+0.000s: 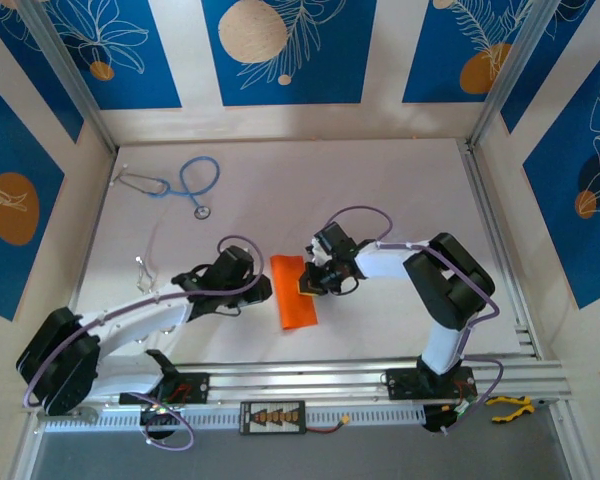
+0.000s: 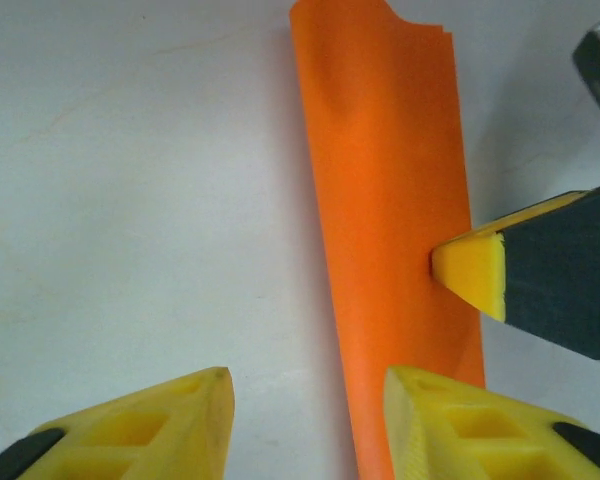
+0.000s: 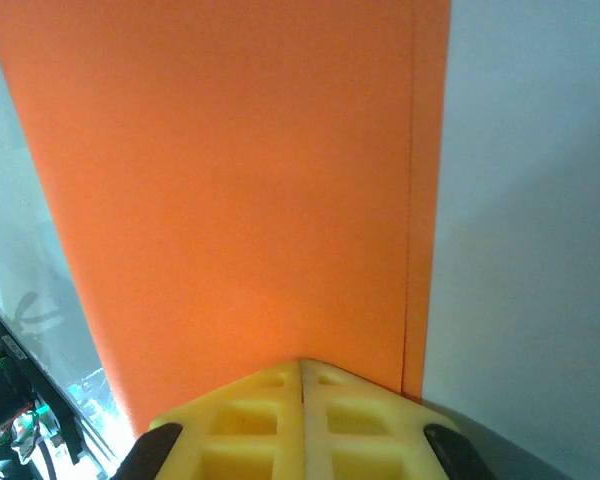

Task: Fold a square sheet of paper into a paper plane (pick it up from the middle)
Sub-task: Hold the square sheet of paper at the center of the table.

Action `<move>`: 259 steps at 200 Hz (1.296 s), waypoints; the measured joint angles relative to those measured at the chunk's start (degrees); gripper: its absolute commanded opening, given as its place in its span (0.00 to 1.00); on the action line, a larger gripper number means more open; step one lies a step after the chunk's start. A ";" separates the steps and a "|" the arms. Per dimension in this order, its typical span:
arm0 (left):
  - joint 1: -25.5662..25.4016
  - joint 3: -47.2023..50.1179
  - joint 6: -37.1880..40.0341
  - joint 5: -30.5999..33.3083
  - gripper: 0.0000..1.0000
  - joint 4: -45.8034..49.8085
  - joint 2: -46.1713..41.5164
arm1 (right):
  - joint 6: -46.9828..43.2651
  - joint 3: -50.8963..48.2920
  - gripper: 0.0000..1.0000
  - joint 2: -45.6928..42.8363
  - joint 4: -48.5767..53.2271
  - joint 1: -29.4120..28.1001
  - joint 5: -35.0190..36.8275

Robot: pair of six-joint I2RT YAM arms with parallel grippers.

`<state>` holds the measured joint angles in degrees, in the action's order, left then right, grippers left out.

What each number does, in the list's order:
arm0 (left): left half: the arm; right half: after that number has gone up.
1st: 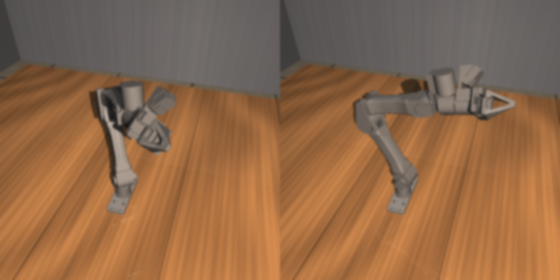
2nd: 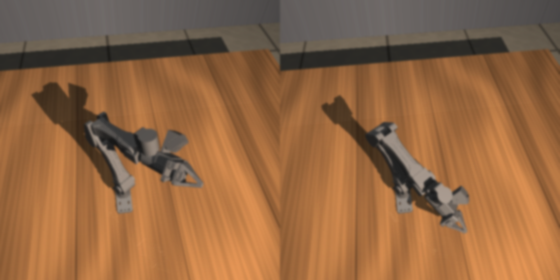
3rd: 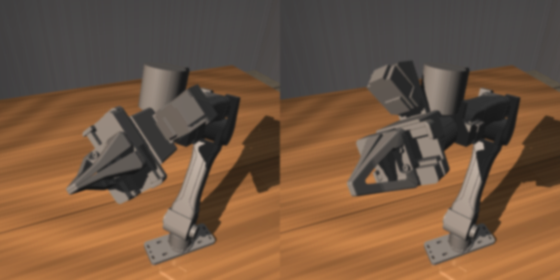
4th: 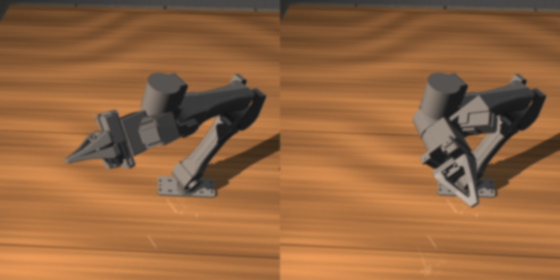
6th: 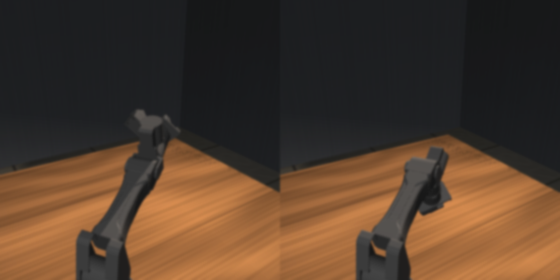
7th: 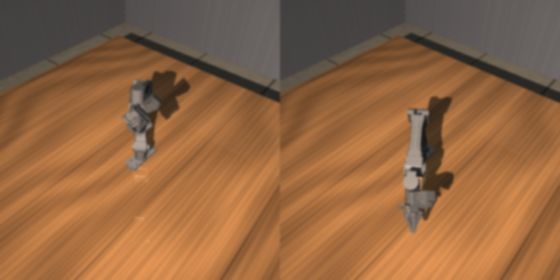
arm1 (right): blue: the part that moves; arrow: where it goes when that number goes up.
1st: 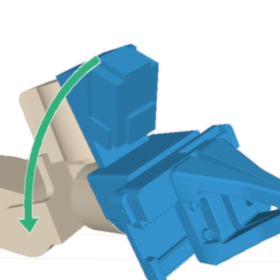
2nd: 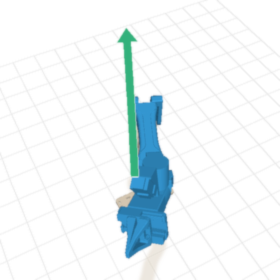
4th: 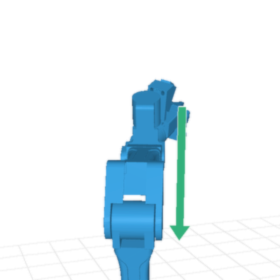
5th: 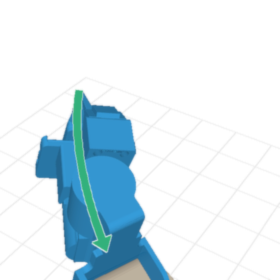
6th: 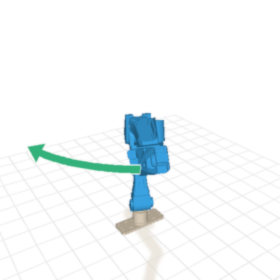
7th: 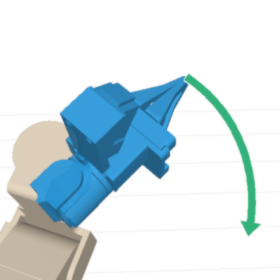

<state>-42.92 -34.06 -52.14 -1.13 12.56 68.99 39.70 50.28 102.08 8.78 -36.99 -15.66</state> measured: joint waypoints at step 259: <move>1.51 7.87 -3.89 -16.85 0.00 -35.43 20.52 | -2.99 1.36 0.00 1.33 1.92 2.14 -2.47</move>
<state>-41.41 -26.20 -56.03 -17.98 -22.87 89.52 36.71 51.64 103.42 10.70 -34.85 -18.13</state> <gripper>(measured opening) 0.048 0.057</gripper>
